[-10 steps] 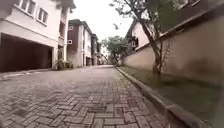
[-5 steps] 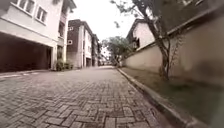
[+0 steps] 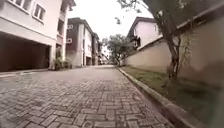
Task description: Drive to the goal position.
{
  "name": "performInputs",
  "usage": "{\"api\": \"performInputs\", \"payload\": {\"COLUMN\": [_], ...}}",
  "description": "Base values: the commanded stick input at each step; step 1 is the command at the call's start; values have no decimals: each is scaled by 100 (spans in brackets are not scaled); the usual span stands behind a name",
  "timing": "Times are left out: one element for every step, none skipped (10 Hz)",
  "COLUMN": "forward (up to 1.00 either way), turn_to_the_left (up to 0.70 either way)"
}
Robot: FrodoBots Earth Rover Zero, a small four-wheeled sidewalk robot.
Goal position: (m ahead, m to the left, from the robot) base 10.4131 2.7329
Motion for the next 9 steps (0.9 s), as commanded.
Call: {"api": "performInputs", "payload": {"forward": [70, 70, 70, 70, 70, 70, 70, 70, 70], "turn_to_the_left": [0, 0, 0, 0, 0, 0, 0, 0, 0]}}
